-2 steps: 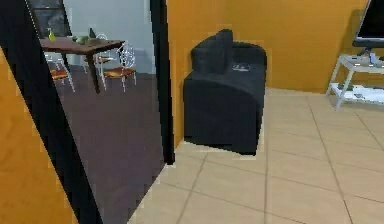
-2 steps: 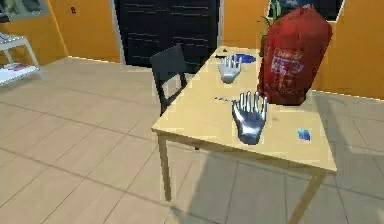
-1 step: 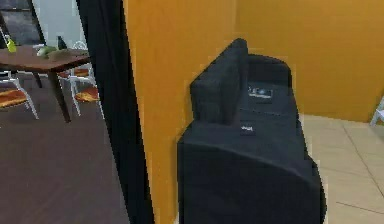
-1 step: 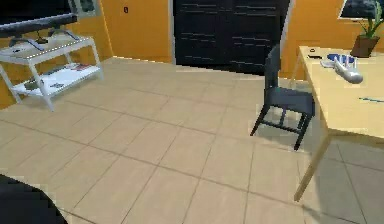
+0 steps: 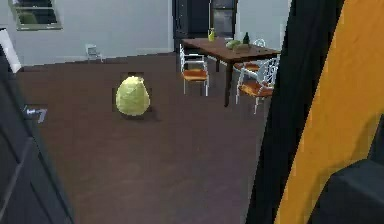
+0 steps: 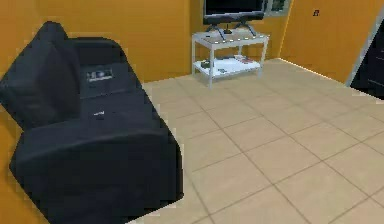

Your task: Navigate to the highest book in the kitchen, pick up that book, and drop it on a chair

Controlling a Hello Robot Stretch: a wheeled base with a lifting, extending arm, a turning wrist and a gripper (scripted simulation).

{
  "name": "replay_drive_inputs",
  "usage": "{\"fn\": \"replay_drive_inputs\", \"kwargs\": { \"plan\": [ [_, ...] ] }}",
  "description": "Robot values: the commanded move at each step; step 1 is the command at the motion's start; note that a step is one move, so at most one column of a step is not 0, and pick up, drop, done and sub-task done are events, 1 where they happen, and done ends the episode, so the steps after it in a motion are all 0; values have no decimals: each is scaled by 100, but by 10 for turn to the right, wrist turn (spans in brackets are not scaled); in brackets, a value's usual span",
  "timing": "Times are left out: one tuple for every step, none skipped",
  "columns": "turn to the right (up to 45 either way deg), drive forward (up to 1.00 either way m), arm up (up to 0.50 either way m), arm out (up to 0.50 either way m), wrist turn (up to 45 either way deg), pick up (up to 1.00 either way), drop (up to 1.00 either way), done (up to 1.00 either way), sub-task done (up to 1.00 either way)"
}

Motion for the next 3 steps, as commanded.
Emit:
{"fn": "replay_drive_inputs", "kwargs": {
  "plan": [
    [-330, 0, 0, 0, 0, 0, 0, 0, 0],
    [0, 20, 0, 0, 0, 0, 0, 0, 0],
    [180, 0, 0, 0, 0, 0, 0, 0, 0]
  ]
}}
